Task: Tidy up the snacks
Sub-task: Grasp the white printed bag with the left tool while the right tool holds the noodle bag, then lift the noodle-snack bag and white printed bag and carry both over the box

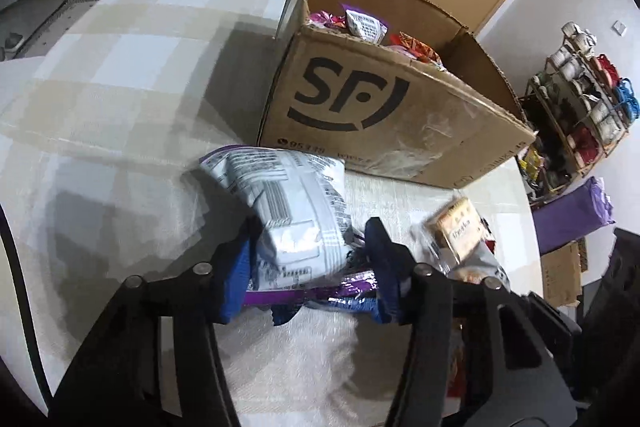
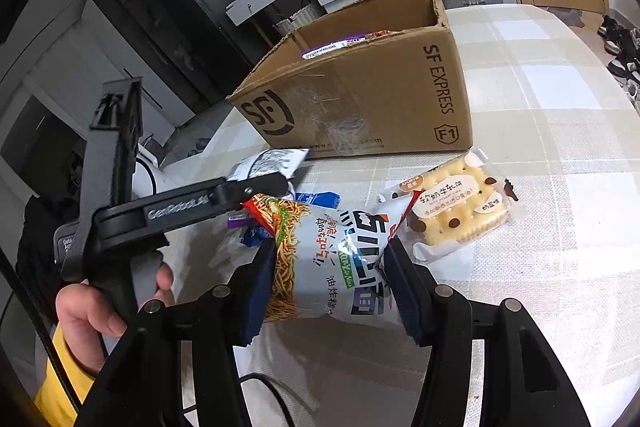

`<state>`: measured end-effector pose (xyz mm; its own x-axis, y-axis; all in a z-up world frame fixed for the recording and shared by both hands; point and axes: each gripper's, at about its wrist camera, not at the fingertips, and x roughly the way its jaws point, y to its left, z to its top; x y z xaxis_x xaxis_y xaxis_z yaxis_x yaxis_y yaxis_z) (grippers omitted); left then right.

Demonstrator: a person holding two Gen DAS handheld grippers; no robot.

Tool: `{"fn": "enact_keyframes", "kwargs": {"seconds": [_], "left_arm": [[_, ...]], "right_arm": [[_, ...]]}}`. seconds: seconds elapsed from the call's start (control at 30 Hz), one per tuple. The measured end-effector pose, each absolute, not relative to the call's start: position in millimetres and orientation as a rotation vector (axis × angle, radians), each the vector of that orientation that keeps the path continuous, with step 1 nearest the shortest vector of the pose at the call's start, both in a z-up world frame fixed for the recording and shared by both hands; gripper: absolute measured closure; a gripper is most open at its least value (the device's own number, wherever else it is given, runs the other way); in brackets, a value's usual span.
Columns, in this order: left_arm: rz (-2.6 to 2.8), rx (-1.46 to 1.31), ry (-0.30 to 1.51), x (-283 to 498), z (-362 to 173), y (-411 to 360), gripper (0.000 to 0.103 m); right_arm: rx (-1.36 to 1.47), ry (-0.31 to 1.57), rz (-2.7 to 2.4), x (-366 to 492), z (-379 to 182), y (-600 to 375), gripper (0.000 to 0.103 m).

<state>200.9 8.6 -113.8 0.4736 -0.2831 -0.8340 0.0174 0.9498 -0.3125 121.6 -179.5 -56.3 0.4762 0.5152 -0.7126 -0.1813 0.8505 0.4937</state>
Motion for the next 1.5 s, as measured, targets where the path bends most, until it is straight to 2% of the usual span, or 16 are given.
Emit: {"fn": "enact_keyframes", "kwargs": {"seconds": [0.07, 0.33, 0.73, 1.23, 1.5], "left_arm": [[-0.187, -0.267, 1.061, 192.9, -111.7, 13.1, 0.066], [-0.219, -0.242, 1.029, 168.4, -99.4, 24.7, 0.073], [-0.252, -0.248, 1.001, 131.0, -81.2, 35.4, 0.073], [-0.29, -0.131, 0.786, 25.3, -44.6, 21.0, 0.073], [-0.324, -0.084, 0.754, -17.4, -33.4, 6.5, 0.073]], "right_arm": [[0.374, 0.987, 0.433, 120.2, -56.3, -179.1, 0.048], [0.358, 0.978, 0.445, 117.6, -53.0, -177.6, 0.048], [0.347, 0.965, 0.441, 111.8, -48.5, -167.7, 0.048], [0.402, 0.913, 0.43, 78.8, -34.1, -181.9, 0.048], [0.432, 0.86, 0.436, 50.6, -15.6, -187.1, 0.048]]}}
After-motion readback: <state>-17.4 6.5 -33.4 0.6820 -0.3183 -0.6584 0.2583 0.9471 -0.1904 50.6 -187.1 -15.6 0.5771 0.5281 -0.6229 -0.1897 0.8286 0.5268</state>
